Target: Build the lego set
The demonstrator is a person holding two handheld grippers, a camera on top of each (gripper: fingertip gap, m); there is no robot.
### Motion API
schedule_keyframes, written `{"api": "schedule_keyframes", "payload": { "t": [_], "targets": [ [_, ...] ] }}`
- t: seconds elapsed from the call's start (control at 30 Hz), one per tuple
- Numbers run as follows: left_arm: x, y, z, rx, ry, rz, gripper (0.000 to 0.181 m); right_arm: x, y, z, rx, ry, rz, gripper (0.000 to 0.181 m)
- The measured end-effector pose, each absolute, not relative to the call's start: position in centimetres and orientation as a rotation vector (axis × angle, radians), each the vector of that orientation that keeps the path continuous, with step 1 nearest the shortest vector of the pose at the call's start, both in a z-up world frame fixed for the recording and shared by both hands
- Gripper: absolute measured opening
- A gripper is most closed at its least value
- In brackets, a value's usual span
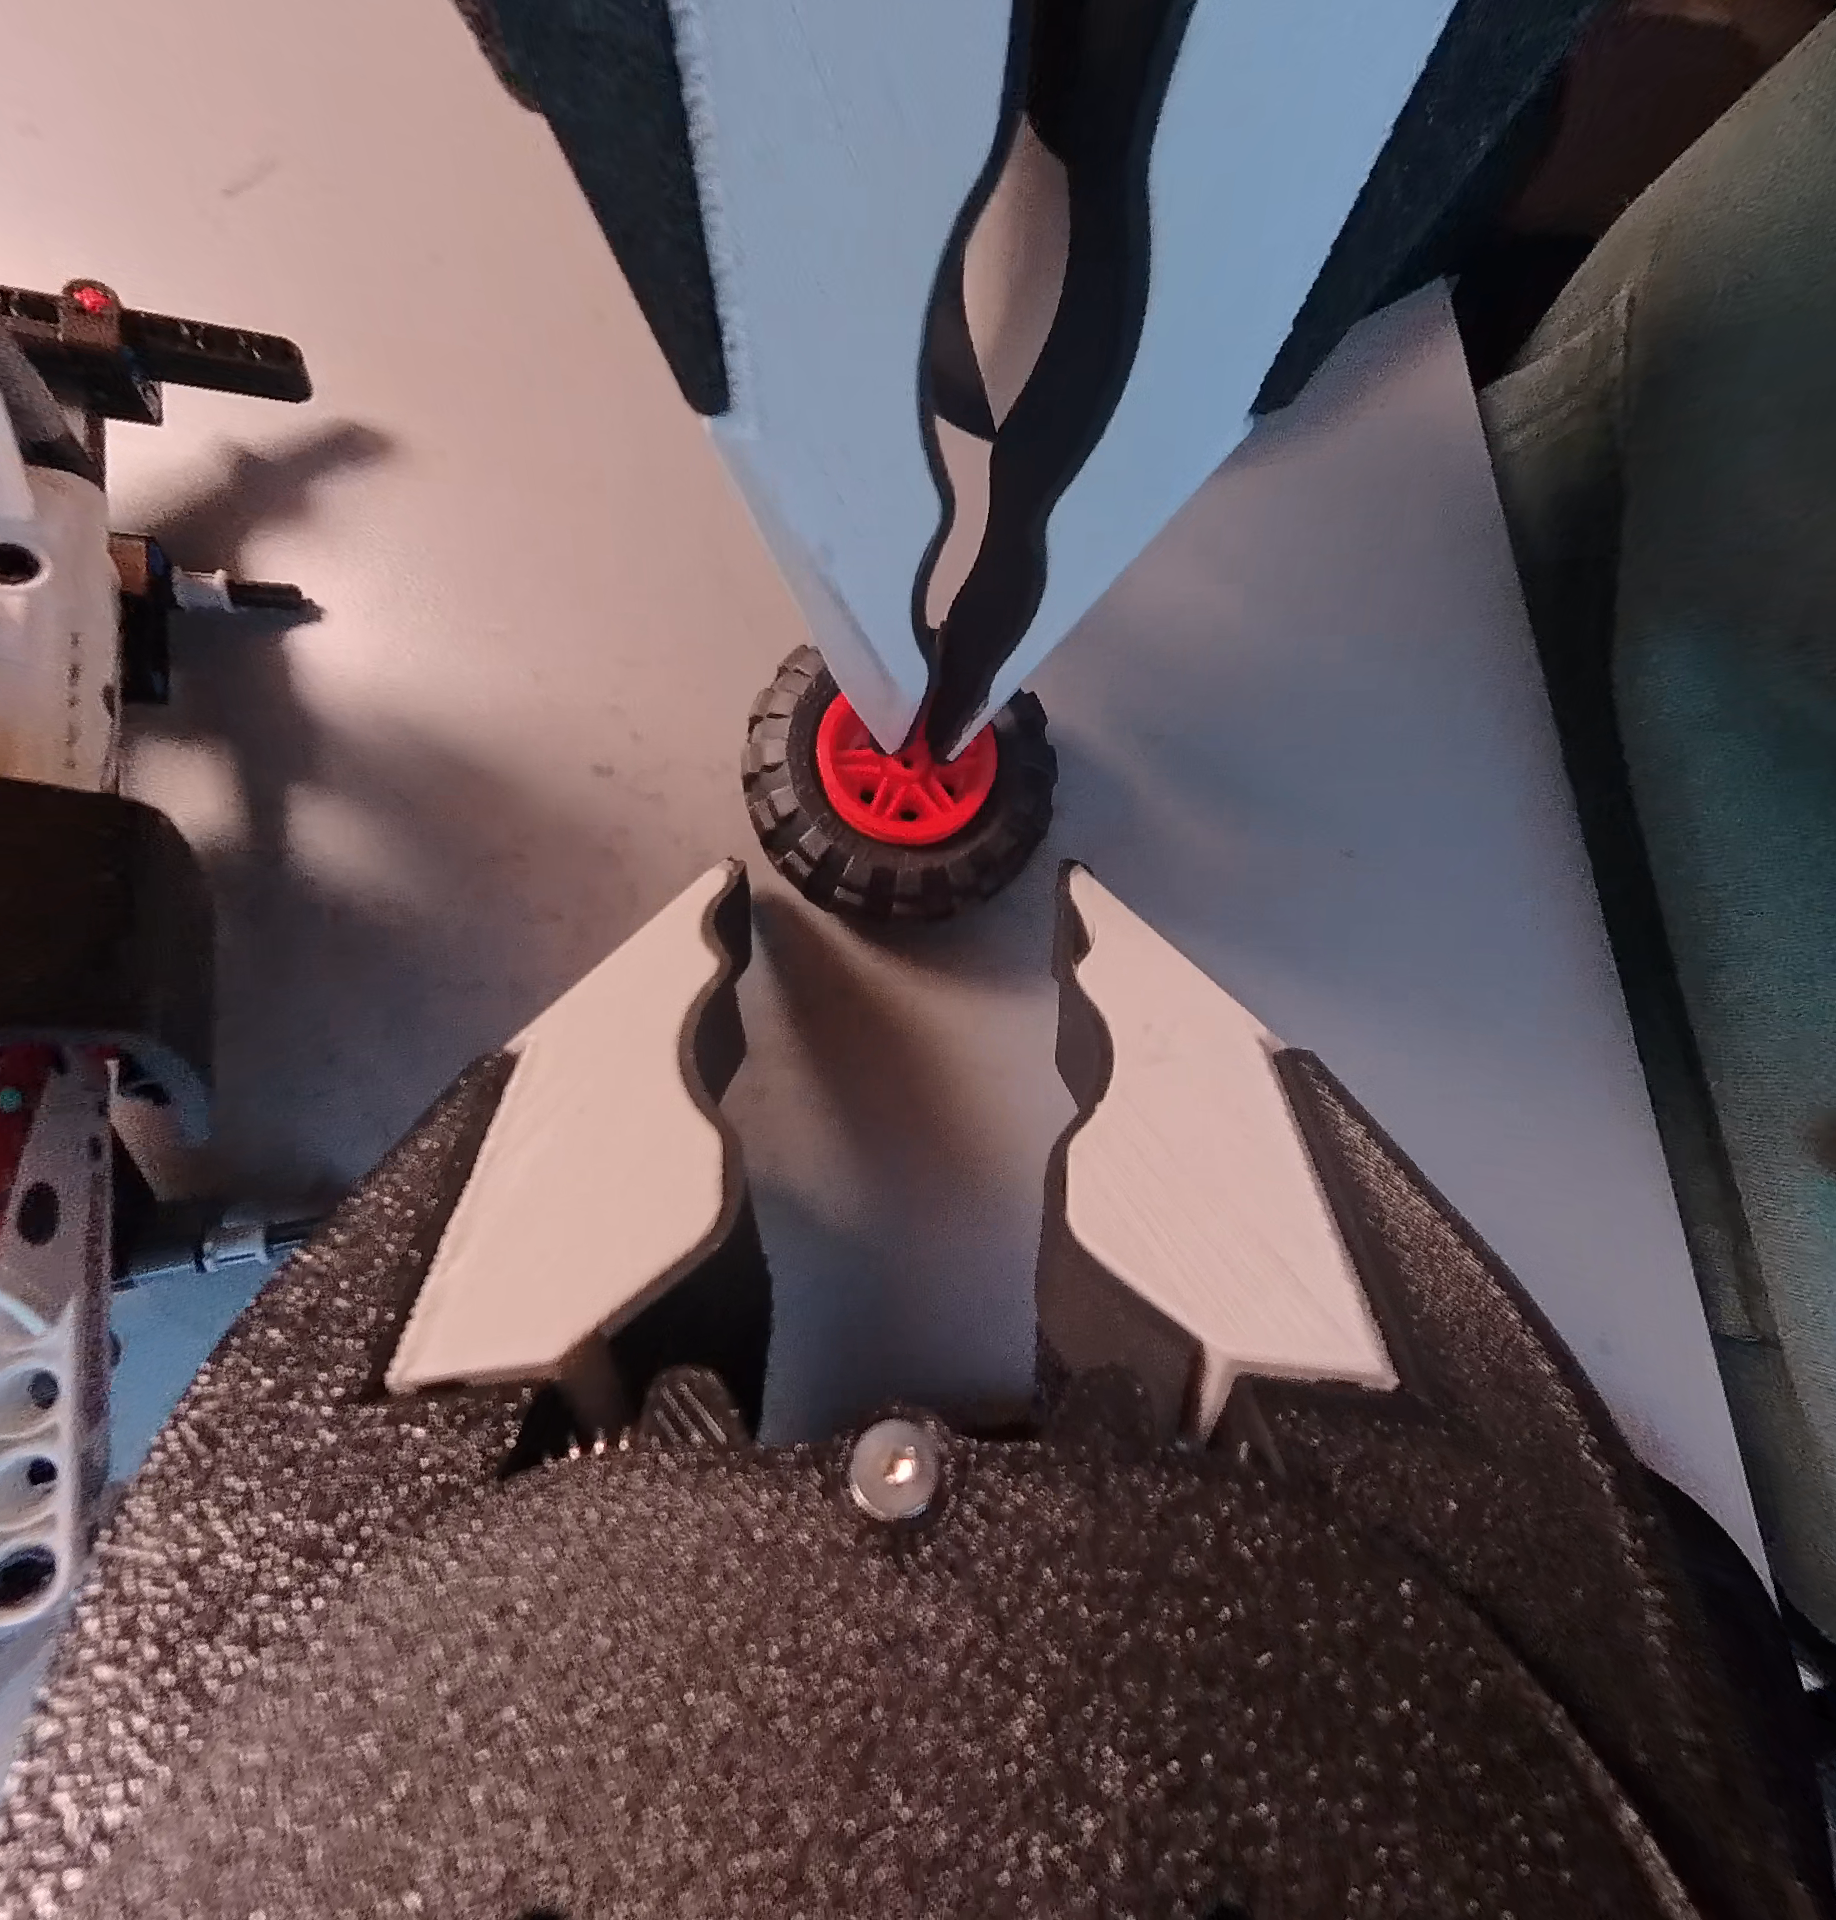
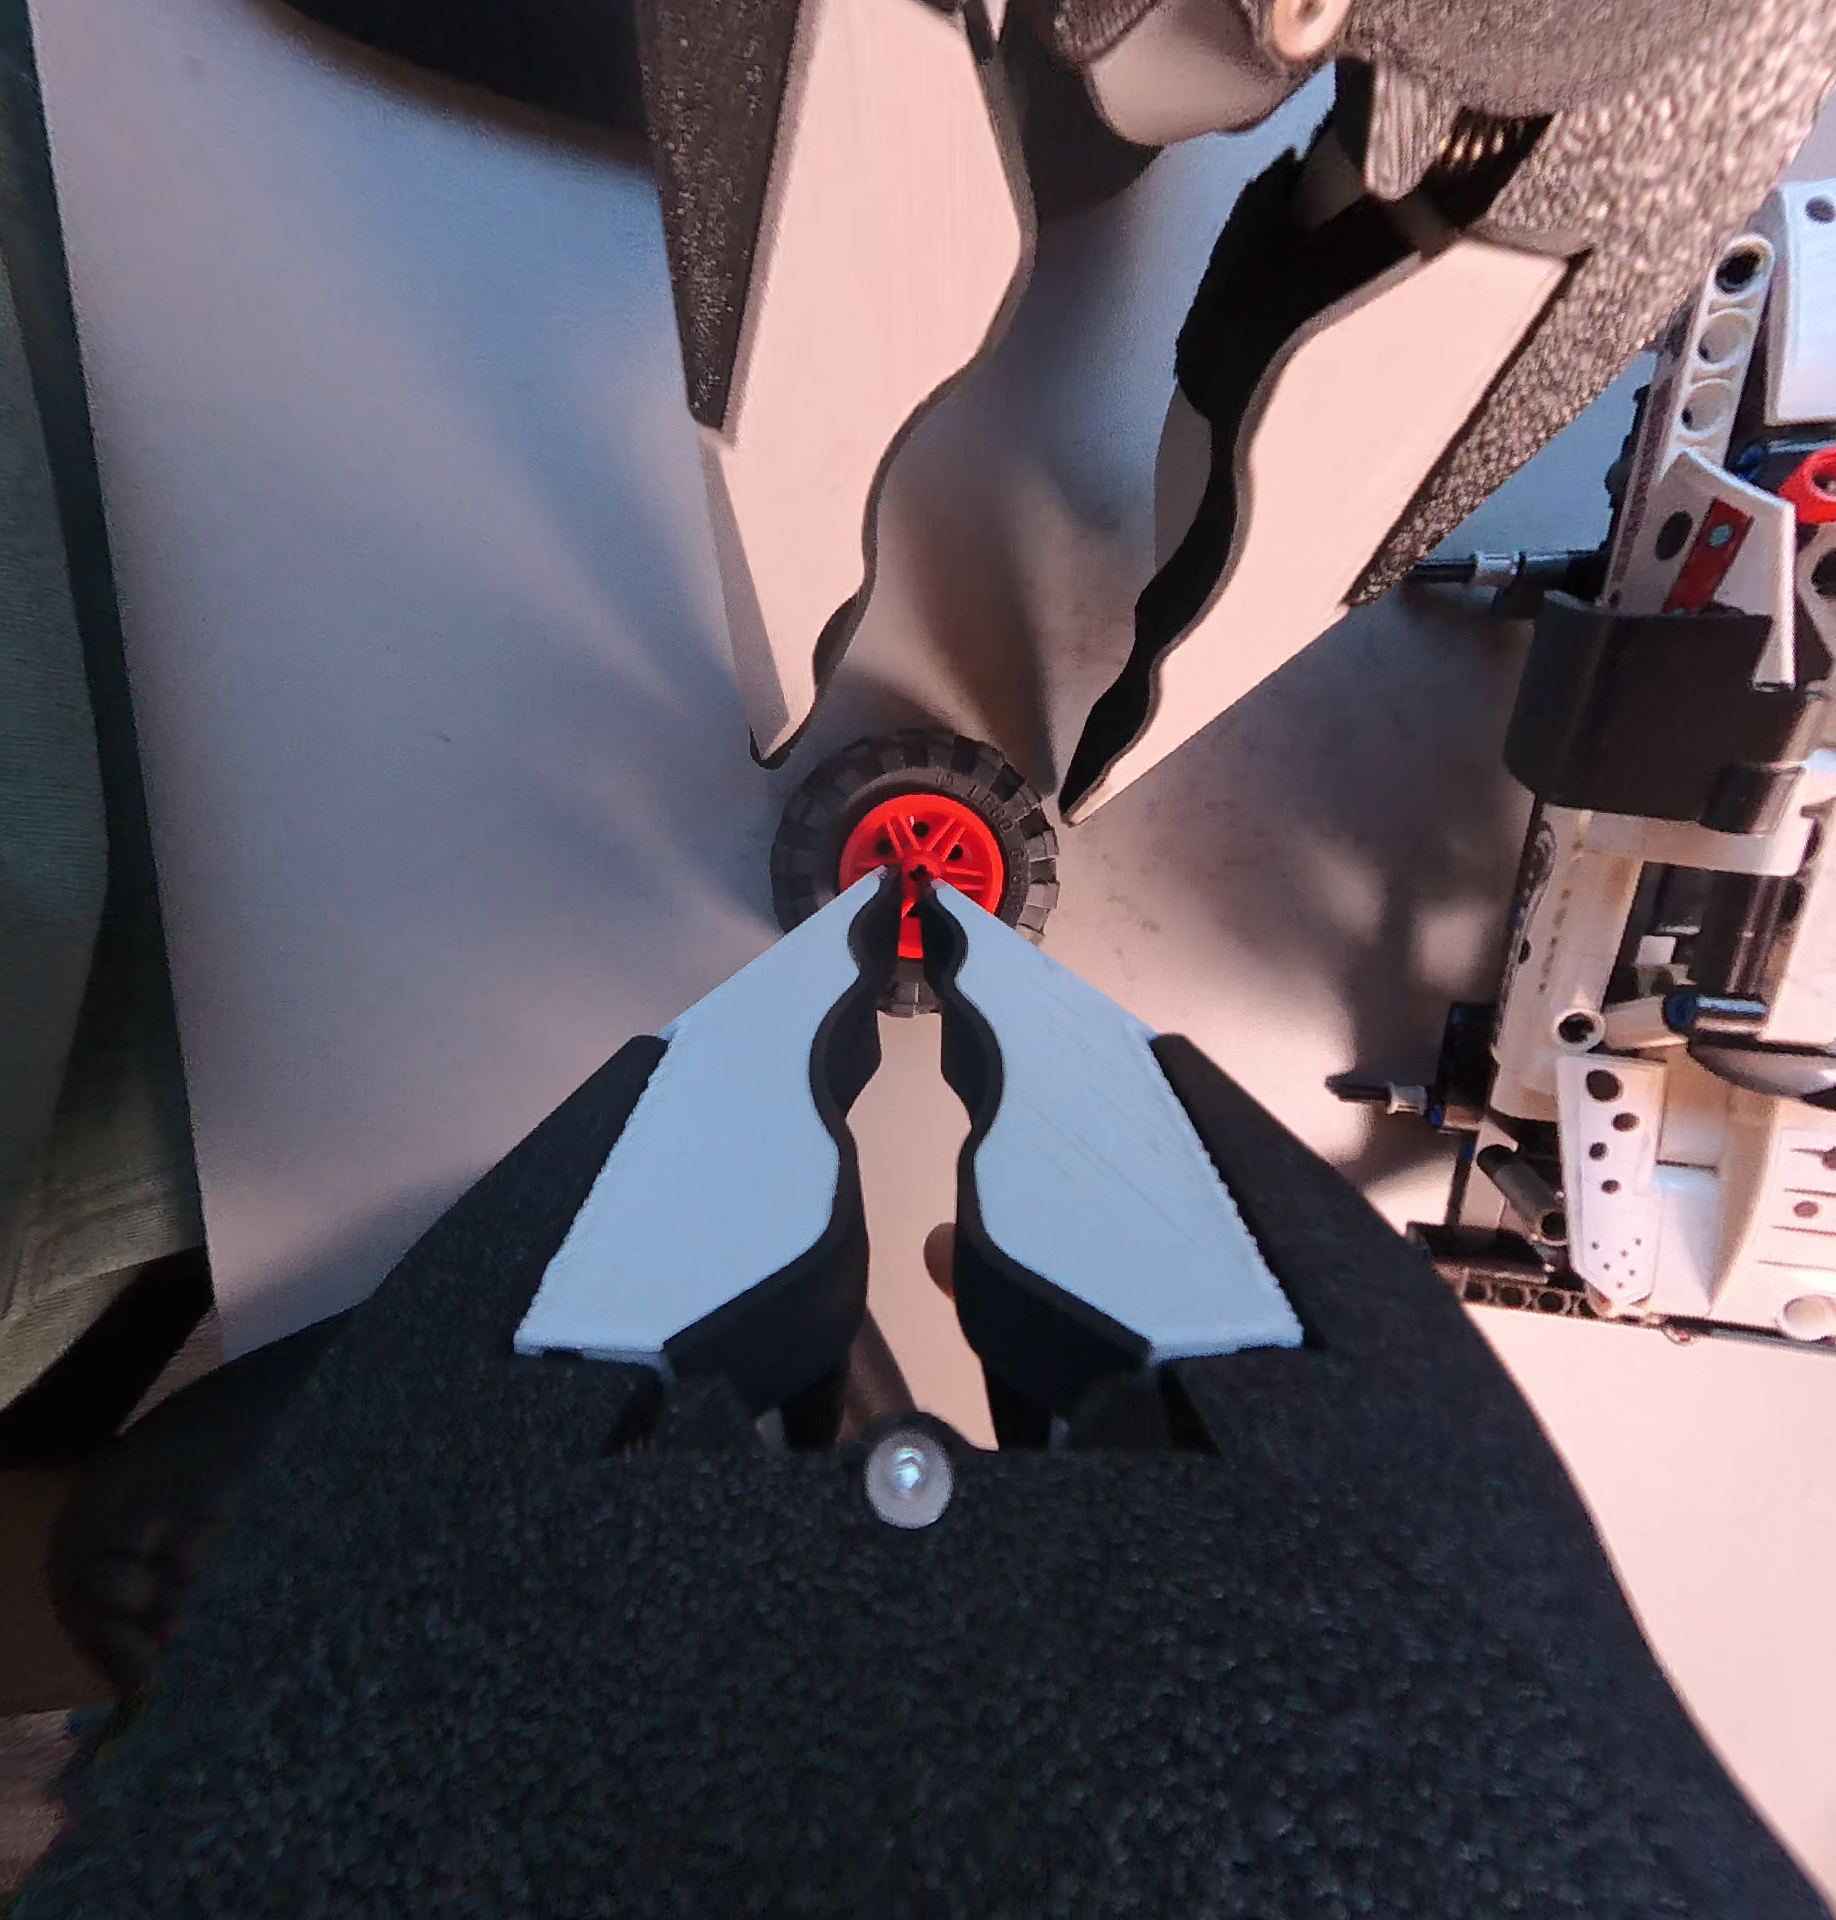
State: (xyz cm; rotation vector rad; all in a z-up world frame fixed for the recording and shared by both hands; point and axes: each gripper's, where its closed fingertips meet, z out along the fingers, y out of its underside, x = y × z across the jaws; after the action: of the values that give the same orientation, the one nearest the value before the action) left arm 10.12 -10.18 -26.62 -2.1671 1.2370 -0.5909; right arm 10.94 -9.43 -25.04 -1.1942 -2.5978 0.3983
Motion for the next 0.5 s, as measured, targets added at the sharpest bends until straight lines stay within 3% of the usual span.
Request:
{"api": "schedule_keyframes", "payload": {
  "t": [0.17, 0.27, 0.4, 0.5],
  "targets": [
    [10.2, -9.9, -27.1, -2.154, 1.263, -0.518, 0.047, 10.9, -9.3, -24.7, -1.133, -2.520, 0.438, 0.004],
    [10.2, -9.7, -27.1, -2.162, 1.243, -0.524, 0.045, 10.3, -9.4, -23.7, -1.154, -2.422, 0.509, 0.016],
    [10.2, -9.8, -27.1, -2.156, 1.250, -0.518, 0.044, 10.4, -9.4, -24.2, -1.240, -2.398, 0.536, 0.013],
    [10.2, -9.8, -27.1, -2.152, 1.255, -0.506, 0.045, 10.7, -10.1, -24.6, -1.320, -2.433, 0.583, 0.001]
  ]
}}
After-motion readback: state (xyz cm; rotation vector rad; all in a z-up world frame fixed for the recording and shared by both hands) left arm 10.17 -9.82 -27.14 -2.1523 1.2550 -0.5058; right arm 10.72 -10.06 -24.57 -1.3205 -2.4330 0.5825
